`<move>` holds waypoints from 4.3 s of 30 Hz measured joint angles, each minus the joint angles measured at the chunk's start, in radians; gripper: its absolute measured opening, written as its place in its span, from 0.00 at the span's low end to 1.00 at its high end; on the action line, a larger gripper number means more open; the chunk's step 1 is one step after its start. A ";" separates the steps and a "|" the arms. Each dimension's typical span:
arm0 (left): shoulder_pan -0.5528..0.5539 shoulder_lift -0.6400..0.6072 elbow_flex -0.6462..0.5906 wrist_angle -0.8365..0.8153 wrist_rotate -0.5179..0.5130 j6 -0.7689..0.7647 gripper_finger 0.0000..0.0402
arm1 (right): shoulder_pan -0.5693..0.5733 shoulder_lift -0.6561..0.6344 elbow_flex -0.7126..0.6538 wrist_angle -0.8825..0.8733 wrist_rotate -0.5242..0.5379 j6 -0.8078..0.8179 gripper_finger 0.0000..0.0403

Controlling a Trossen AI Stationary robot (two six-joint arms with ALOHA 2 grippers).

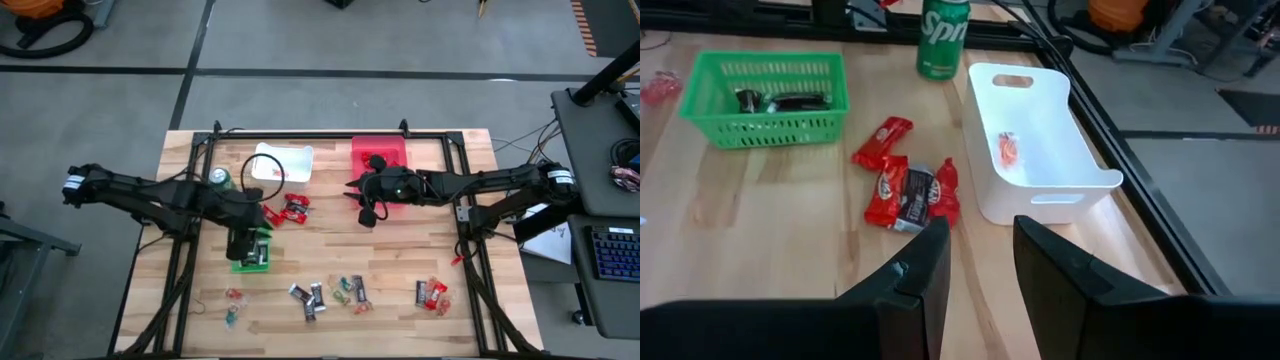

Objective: Organize candy in baskets
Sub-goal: Put the blue gummy into the white bin

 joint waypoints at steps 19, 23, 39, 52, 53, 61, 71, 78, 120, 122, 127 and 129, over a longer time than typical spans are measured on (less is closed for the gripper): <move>0.125 -0.107 -0.256 0.354 -0.074 0.008 0.19 | -0.121 0.000 -0.030 -0.003 -0.104 0.080 0.26; 0.125 -0.091 -0.239 0.252 -0.154 -0.070 0.19 | -0.129 0.000 -0.030 -0.014 -0.101 0.164 0.26; 0.125 0.086 -0.236 0.254 -0.274 -0.133 0.24 | -0.127 0.000 -0.033 -0.057 -0.096 0.204 0.26; 0.125 0.286 -0.161 0.331 -0.306 -0.098 0.42 | -0.126 0.000 -0.036 -0.055 -0.096 0.225 0.26; 0.125 0.308 -0.152 0.333 -0.306 -0.093 0.42 | -0.126 0.000 -0.036 -0.054 -0.097 0.225 0.26; 0.125 0.450 -0.081 0.329 -0.304 -0.040 0.43 | -0.107 0.000 -0.042 -0.058 -0.104 0.212 0.26; 0.124 0.508 -0.026 0.313 -0.194 -0.022 0.43 | -0.098 0.000 -0.056 -0.059 -0.104 0.148 0.26; 0.123 0.508 -0.026 0.293 -0.141 -0.023 0.43 | -0.098 0.000 -0.060 -0.032 -0.104 0.105 0.26; 0.116 0.508 -0.024 0.323 -0.064 -0.138 0.43 | 0.013 0.001 -0.070 -0.158 -0.298 0.449 0.26; 0.116 0.508 -0.024 0.288 -0.064 -0.151 0.43 | 0.054 0.001 -0.070 -0.203 -0.299 0.499 0.26; 0.116 0.508 -0.024 0.242 -0.064 -0.155 0.43 | 0.158 0.001 -0.071 -0.237 -0.306 0.572 0.26; 0.116 0.508 -0.024 0.248 -0.064 -0.155 0.43 | 0.202 0.001 -0.071 -0.237 -0.305 0.565 0.26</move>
